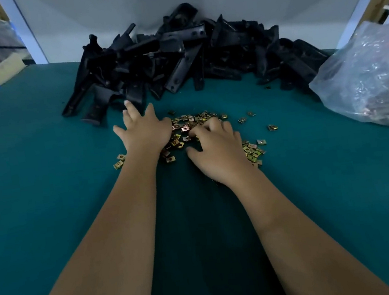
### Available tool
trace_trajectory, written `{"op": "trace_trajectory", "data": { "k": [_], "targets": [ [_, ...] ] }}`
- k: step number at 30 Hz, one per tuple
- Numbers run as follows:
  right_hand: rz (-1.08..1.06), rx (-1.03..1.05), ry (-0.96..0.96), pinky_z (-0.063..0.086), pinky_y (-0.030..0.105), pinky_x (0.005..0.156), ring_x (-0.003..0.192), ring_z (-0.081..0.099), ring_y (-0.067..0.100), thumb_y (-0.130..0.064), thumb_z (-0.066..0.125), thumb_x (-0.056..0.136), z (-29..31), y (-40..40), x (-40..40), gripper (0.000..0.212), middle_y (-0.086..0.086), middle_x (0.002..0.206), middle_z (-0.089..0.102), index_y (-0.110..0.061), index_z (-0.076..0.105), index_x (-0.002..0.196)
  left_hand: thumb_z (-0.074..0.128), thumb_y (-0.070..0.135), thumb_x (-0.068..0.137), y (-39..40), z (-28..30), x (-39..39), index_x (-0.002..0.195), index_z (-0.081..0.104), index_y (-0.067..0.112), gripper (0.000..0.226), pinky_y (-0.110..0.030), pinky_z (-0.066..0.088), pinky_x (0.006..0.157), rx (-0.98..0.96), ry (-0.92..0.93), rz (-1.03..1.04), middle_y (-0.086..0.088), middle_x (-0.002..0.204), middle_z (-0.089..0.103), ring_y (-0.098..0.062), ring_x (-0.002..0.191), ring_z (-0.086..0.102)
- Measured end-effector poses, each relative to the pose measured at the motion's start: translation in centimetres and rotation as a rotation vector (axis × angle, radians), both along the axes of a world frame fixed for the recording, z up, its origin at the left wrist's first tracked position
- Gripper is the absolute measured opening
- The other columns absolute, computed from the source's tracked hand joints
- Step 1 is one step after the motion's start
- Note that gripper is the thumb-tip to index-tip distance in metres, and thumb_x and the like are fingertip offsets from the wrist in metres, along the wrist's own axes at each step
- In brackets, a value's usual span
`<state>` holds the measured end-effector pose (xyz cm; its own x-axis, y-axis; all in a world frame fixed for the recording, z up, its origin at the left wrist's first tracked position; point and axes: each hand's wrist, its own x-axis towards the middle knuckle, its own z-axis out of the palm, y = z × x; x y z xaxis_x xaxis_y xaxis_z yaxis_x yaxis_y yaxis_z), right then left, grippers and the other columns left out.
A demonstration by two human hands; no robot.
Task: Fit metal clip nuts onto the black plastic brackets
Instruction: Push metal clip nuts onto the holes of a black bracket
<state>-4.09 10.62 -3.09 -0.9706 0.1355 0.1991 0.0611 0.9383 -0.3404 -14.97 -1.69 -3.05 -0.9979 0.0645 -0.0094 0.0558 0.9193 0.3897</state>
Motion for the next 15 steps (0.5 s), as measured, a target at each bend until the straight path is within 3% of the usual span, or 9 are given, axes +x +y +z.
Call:
{"op": "trace_trajectory", "data": {
  "k": [5,8,10,12,15],
  "targets": [
    [0.0,-0.033,0.001,0.021,0.037,0.102,0.122,0.028,0.021,-0.042,0.05,0.095,0.0,0.1,-0.1,0.038,-0.004,0.126,0.04,-0.026,0.054,0.129,0.029,0.043,0.098,0.0,0.4,-0.9,0.153,0.029,0.029,0.057,-0.059,0.001,0.118,-0.031,-0.011,0.01,-0.011,0.165,-0.013,-0.028,0.152,-0.007],
    [0.005,-0.033,0.006,0.022,0.038,0.101,0.12,0.029,0.022,-0.042,0.051,0.095,0.0,0.2,-0.2,0.037,-0.003,0.125,0.041,-0.025,0.055,0.128,0.03,0.042,0.098,0.4,0.2,-0.8,0.144,0.044,0.02,0.054,-0.058,0.012,0.117,-0.089,0.037,0.024,-0.016,0.162,0.01,-0.032,0.148,0.012],
    [0.002,-0.027,0.013,0.023,0.039,0.102,0.12,0.03,0.022,-0.042,0.05,0.095,0.0,0.2,-0.3,0.036,-0.003,0.124,0.041,-0.025,0.055,0.127,0.035,0.038,0.096,0.6,0.1,-0.3,0.127,0.06,0.015,0.046,-0.052,0.026,0.108,-0.113,0.149,0.035,-0.016,0.145,0.038,-0.034,0.133,0.032],
    [-0.001,-0.025,0.015,0.024,0.04,0.103,0.12,0.031,0.022,-0.042,0.05,0.095,0.0,0.2,-0.3,0.036,-0.003,0.123,0.041,-0.024,0.056,0.126,0.042,0.035,0.091,0.6,0.3,0.2,0.097,0.07,0.016,0.035,-0.045,0.032,0.093,-0.077,0.287,0.049,-0.012,0.116,0.057,-0.033,0.112,0.046],
    [-0.003,-0.03,0.018,0.025,0.04,0.104,0.12,0.031,0.022,-0.043,0.05,0.095,0.1,0.3,-0.4,0.037,-0.002,0.123,0.042,-0.024,0.056,0.126,0.046,0.034,0.083,0.6,1.0,0.7,0.057,0.053,0.019,0.031,-0.039,0.028,0.078,0.043,0.422,0.066,-0.005,0.076,0.056,-0.023,0.069,0.048]
  ]
}}
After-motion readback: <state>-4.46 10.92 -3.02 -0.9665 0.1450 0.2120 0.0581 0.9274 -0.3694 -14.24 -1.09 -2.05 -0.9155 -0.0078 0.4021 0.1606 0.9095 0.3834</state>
